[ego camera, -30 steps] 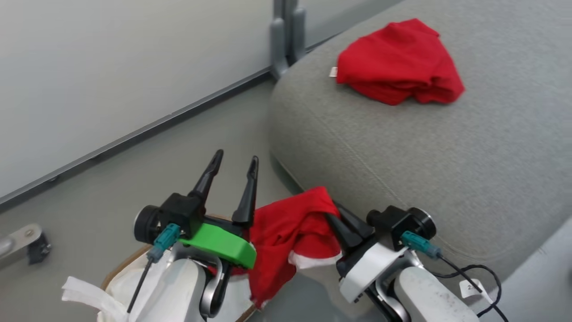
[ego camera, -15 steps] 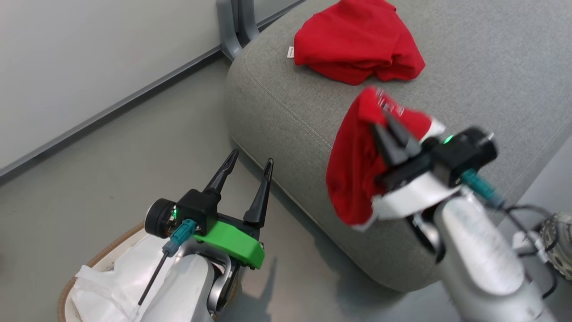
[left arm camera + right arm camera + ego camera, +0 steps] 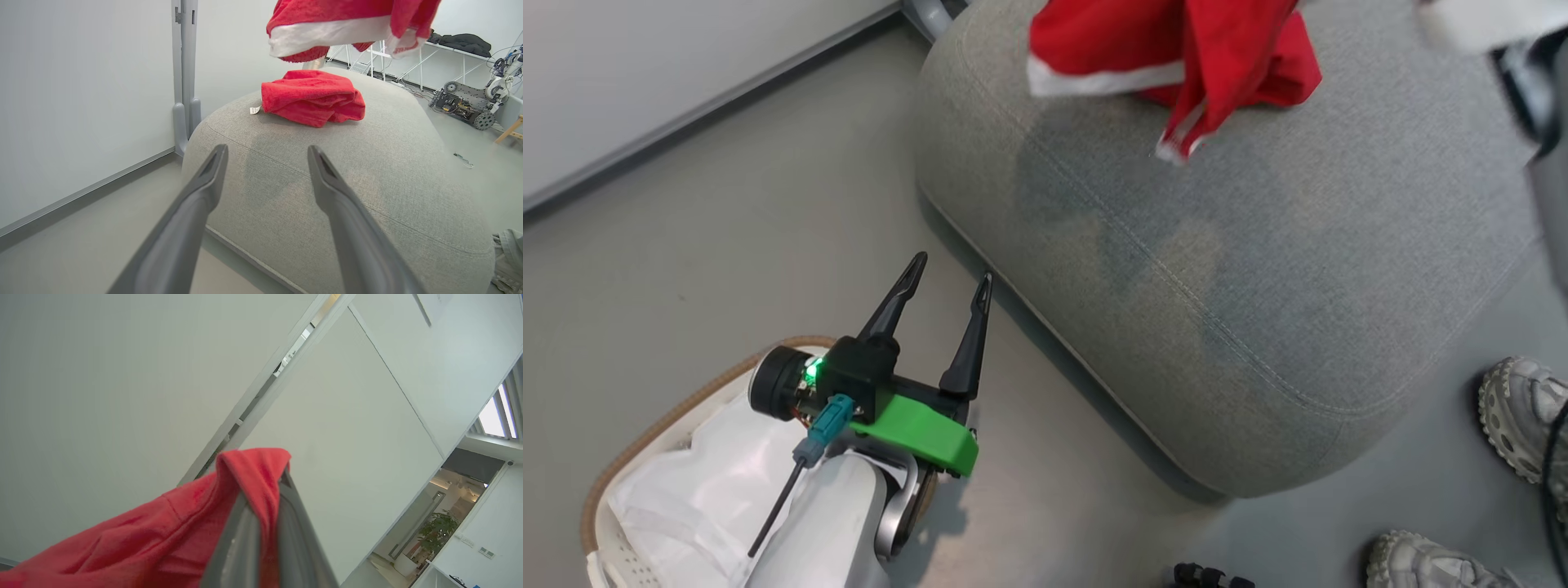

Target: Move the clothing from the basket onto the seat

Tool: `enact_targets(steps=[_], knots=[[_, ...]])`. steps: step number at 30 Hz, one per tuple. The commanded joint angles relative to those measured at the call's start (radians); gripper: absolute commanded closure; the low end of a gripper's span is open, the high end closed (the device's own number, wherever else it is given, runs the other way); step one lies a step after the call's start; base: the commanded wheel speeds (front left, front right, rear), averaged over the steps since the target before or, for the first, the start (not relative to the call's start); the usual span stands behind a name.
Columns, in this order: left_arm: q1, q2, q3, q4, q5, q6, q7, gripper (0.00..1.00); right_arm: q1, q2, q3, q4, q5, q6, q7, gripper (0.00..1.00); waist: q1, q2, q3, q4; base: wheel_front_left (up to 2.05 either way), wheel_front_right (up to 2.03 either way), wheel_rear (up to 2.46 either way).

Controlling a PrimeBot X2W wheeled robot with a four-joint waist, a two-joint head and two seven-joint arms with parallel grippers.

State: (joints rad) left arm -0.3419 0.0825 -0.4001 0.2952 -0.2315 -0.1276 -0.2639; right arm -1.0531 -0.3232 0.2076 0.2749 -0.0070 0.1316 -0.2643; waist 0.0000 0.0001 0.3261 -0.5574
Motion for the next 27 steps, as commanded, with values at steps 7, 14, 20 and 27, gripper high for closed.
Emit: enact_targets(steps=[7, 14, 20, 27], knots=[[-0.075, 0.046, -0.02, -0.023, 0.01, -0.005, -0.001, 0.0, -0.189, -0.094, -0.046, 0.171, -0.067, -0.002, 0.0, 1.0, 0.0, -0.0001, 0.15, 0.068, 0.0, 0.0, 0.0], [-0.127, 0.073, -0.047, -0.03, 0.005, -0.005, -0.001, 0.0, -0.244, -0.135, -0.139, 0.334, -0.13, -0.002, 0.0, 1.0, 0.0, -0.0001, 0.248, 0.119, 0.0, 0.0, 0.0], [-0.172, 0.093, -0.069, -0.032, 0.001, -0.005, -0.001, 0.0, -0.172, -0.127, -0.254, 0.443, -0.149, -0.002, 0.0, 1.0, 0.0, -0.0001, 0.323, 0.164, 0.0, 0.0, 0.0], [-0.188, 0.112, -0.075, -0.022, -0.003, -0.005, -0.001, 0.0, -0.053, -0.066, -0.386, 0.561, -0.178, -0.002, 0.0, 1.0, 0.0, -0.0001, 0.361, 0.2, 0.0, 0.0, 0.0]])
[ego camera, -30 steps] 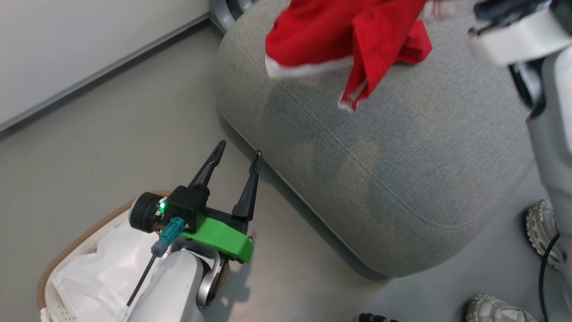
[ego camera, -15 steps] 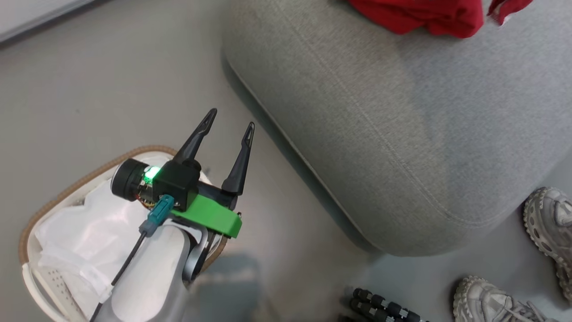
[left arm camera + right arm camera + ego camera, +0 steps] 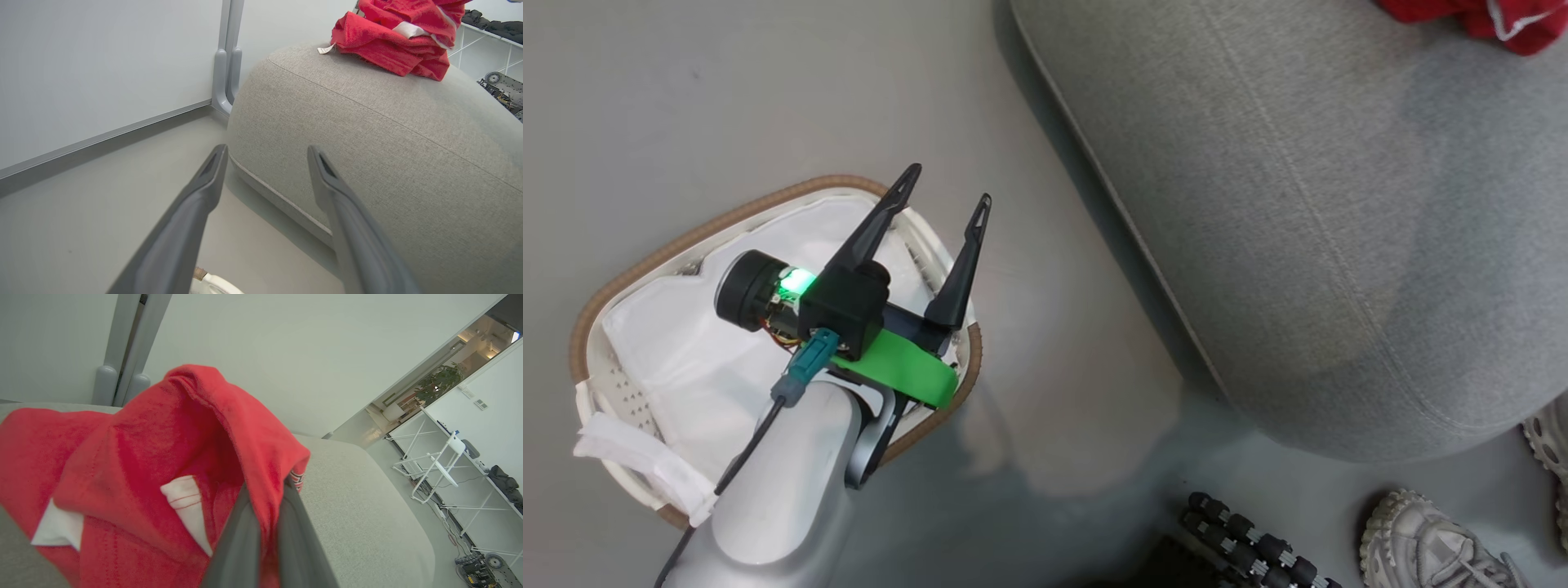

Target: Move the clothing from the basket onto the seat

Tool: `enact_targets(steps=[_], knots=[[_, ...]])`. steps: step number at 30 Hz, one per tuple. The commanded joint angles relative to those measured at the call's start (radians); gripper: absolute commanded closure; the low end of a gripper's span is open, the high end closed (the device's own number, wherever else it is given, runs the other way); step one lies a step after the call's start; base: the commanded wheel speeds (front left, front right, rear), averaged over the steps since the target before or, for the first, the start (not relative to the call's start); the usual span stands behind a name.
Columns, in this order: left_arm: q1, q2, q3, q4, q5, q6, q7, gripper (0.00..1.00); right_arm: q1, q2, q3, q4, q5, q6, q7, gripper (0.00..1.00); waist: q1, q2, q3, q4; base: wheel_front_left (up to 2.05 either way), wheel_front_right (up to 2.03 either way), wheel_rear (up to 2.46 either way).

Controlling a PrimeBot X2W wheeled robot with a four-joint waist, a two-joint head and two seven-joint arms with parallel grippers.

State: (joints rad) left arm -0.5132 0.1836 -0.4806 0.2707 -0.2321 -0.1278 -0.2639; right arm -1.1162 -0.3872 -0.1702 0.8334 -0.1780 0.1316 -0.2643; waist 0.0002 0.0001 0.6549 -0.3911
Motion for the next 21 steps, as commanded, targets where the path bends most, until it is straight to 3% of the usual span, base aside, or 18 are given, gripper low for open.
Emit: enact_targets(steps=[1, 8, 10, 11, 12, 21], knots=[[-0.014, 0.011, 0.008, 0.003, -0.003, -0.005, -0.001, 0.0, 0.029, 0.006, -0.018, 0.009, -0.009, -0.002, 0.0, 1.0, -0.0002, -0.0001, 0.032, 0.036, 0.0, 0.0, 0.0], [-0.001, 0.0, 0.025, 0.009, -0.01, -0.005, -0.001, 0.0, 0.169, 0.067, -0.084, -0.03, -0.015, -0.002, 0.0, 0.99, -0.0002, -0.0001, 0.003, 0.036, 0.0, 0.0, 0.0], [-0.001, -0.005, 0.027, 0.012, -0.01, -0.005, -0.001, 0.0, 0.203, 0.086, -0.103, -0.052, -0.008, -0.002, 0.0, 0.54, -0.0002, -0.0001, -0.013, 0.034, 0.0, 0.0, 0.0], [0.0, -0.009, 0.026, 0.013, -0.012, -0.005, -0.001, 0.0, 0.215, 0.097, -0.108, -0.067, -0.002, -0.002, 0.0, 0.06, -0.0002, -0.0001, -0.023, 0.033, 0.0, 0.0, 0.0], [0.005, -0.013, 0.025, 0.014, -0.014, -0.005, -0.001, 0.0, 0.224, 0.104, -0.111, -0.086, 0.0, -0.002, 0.0, 0.0, -0.0002, -0.0001, -0.035, 0.031, 0.0, 0.0, 0.0], [0.064, -0.044, 0.052, 0.033, -0.035, -0.005, -0.001, 0.0, 0.352, 0.155, -0.098, -0.246, 0.035, -0.002, 0.0, 0.0, -0.0002, -0.0001, -0.171, 0.037, 0.0, 0.0, 0.0]])
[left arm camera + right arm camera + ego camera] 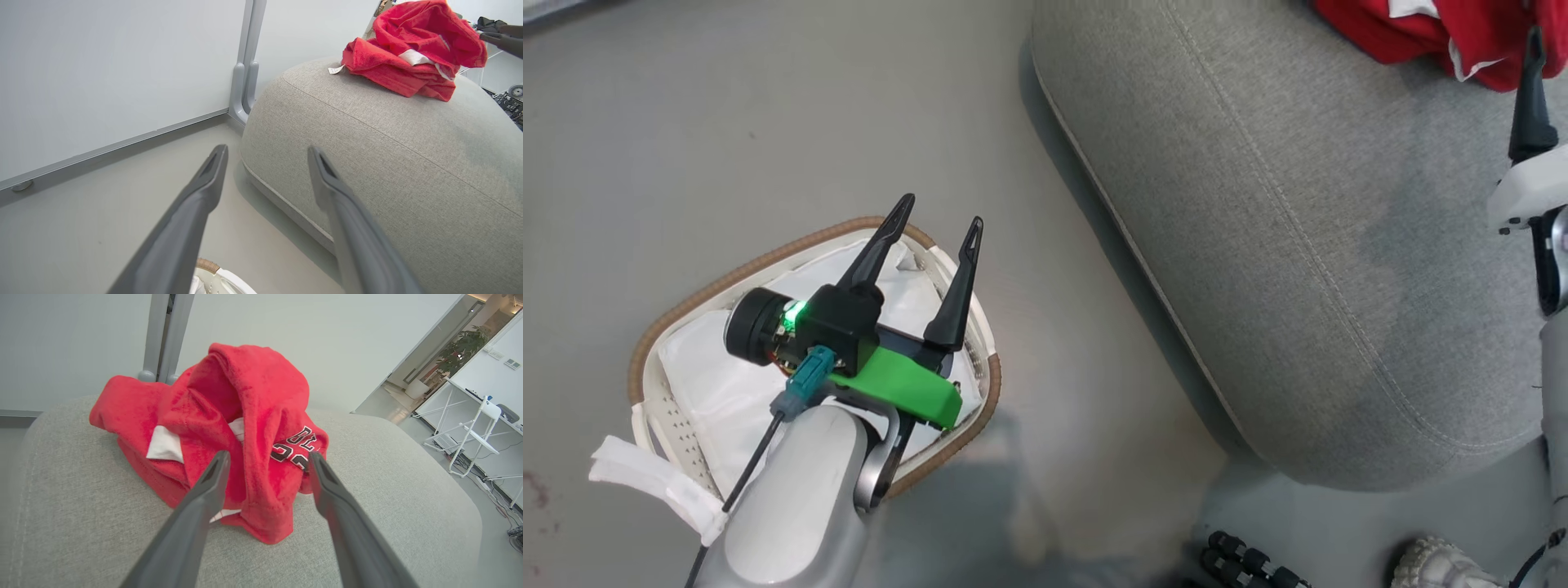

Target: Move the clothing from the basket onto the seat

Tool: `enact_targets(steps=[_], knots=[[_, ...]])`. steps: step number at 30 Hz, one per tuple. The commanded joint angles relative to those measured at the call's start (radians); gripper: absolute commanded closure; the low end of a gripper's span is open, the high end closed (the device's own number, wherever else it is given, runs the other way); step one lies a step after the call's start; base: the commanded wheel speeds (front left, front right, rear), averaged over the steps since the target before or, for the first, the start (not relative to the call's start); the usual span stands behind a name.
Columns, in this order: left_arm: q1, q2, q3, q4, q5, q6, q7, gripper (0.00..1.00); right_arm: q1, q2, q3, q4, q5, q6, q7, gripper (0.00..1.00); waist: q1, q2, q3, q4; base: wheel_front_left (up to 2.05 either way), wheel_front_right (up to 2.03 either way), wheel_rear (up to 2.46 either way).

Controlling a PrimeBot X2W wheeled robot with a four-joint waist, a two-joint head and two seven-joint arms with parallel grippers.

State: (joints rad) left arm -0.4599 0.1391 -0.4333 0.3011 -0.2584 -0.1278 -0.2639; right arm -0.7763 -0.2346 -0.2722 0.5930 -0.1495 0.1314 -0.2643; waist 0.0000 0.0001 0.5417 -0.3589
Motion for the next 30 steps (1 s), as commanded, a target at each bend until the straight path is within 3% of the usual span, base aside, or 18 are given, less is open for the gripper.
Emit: enact_targets(steps=[1, 9, 18, 30], knots=[[0.025, -0.005, 0.011, 0.004, -0.01, -0.005, -0.001, 0.0, 0.021, 0.009, 0.018, -0.023, 0.012, -0.001, 0.0, 0.0, 0.0, -0.0001, -0.077, 0.008, 0.0, 0.0, 0.0], [0.099, -0.041, 0.079, 0.008, -0.011, -0.005, -0.001, 0.0, 0.079, 0.047, 0.153, -0.125, 0.083, -0.001, 0.0, 0.0, 0.0, -0.0001, -0.181, 0.061, 0.0, 0.0, 0.0], [0.152, -0.065, 0.183, 0.037, 0.015, -0.005, -0.001, 0.0, 0.147, 0.109, 0.261, -0.131, 0.152, -0.001, 0.0, 0.0, 0.0, -0.0001, -0.266, 0.162, 0.0, 0.0, 0.0], [0.233, -0.086, 0.358, 0.074, 0.081, 0.005, -0.001, 0.0, 0.262, 0.174, 0.262, -0.094, 0.219, -0.001, 0.0, 0.0, 0.0, -0.0001, -0.354, 0.263, 0.0, 0.0, 0.0]])
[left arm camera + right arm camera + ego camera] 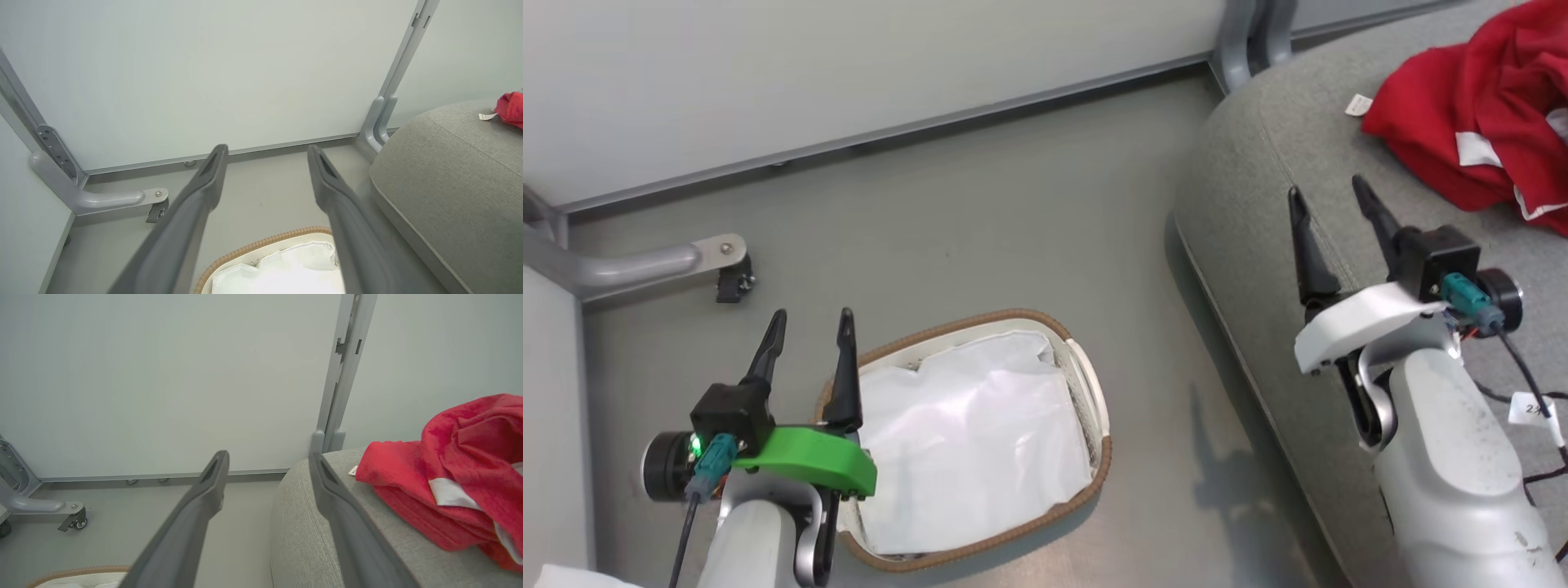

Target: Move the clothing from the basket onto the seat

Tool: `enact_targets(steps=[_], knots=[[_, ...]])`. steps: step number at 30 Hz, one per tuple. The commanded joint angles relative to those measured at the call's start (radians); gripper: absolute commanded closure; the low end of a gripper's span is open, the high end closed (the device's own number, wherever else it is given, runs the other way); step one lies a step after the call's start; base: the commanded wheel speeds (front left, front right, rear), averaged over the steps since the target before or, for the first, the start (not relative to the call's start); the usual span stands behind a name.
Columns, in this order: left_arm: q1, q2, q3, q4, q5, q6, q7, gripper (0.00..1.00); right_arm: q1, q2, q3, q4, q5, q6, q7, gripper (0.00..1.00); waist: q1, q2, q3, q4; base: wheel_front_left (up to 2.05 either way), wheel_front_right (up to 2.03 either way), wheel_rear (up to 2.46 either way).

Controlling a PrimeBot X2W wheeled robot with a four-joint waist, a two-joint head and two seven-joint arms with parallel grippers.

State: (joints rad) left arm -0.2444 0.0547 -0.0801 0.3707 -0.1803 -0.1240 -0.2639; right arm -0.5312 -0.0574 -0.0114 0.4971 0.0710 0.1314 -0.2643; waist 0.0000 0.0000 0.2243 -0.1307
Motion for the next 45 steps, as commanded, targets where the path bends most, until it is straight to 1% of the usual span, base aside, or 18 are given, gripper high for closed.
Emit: enact_targets(steps=[1, 6, 9, 12, 17, 26, 32, 33, 37, 45], knots=[[0.024, -0.001, 0.016, 0.008, 0.008, 0.004, -0.001, 0.0, 0.028, -0.001, 0.006, 0.006, -0.005, -0.001, 0.0, 0.0, 0.0, 0.0, -0.045, 0.041, 0.0, 0.0, 0.0], [0.058, -0.003, 0.055, 0.018, 0.016, 0.011, -0.001, 0.0, 0.073, 0.004, 0.026, 0.02, -0.001, -0.001, 0.0, 0.0, 0.0, 0.0, -0.078, 0.062, 0.0, 0.0, 0.0], [0.077, -0.003, 0.066, 0.017, -0.008, 0.021, -0.001, 0.0, 0.097, 0.005, 0.051, 0.023, 0.012, -0.001, 0.0, 0.0, 0.0, 0.0, -0.096, 0.076, 0.0, 0.0, 0.0], [0.108, -0.003, 0.076, 0.014, -0.017, 0.036, -0.001, 0.0, 0.124, 0.002, 0.047, 0.022, 0.061, -0.001, 0.0, 0.0, 0.0, 0.0, -0.11, 0.088, 0.0, 0.0, 0.0], [0.141, -0.003, 0.094, 0.01, -0.032, 0.052, -0.001, 0.0, 0.163, 0.003, 0.06, 0.016, 0.081, -0.001, 0.0, 0.0, 0.0, 0.0, -0.13, 0.102, 0.0, 0.0, 0.0], [0.201, -0.003, 0.104, 0.01, -0.04, 0.055, -0.001, 0.0, 0.228, 0.004, 0.071, 0.023, 0.091, -0.001, 0.0, 0.0, 0.0, 0.0, -0.167, 0.113, 0.0, 0.0, 0.0], [0.219, -0.003, 0.107, 0.004, -0.076, 0.039, -0.001, 0.0, 0.247, 0.004, 0.081, 0.026, 0.093, -0.001, 0.0, 0.0, 0.0, 0.0, -0.179, 0.117, 0.0, 0.0, 0.0], [0.204, -0.005, 0.108, 0.006, -0.076, 0.043, 0.0, 1.0, 0.235, 0.009, 0.082, 0.028, 0.087, 0.0, 0.0, 1.0, 0.0, 0.0, -0.179, 0.116, 0.0, 0.0, 0.0], [0.203, -0.01, 0.111, 0.038, -0.087, 0.043, 0.006, 1.0, 0.253, 0.015, 0.077, 0.054, 0.099, 0.0, 0.006, 1.0, 0.0, 0.0, -0.179, 0.117, 0.0, 0.0, 0.0], [0.191, -0.009, 0.124, 0.024, -0.234, 0.037, 0.051, 1.0, 0.268, 0.014, 0.053, 0.024, 0.256, 0.0, 0.052, 1.0, 0.0, 0.0, -0.182, 0.118, 0.0, 0.0, 0.0]])
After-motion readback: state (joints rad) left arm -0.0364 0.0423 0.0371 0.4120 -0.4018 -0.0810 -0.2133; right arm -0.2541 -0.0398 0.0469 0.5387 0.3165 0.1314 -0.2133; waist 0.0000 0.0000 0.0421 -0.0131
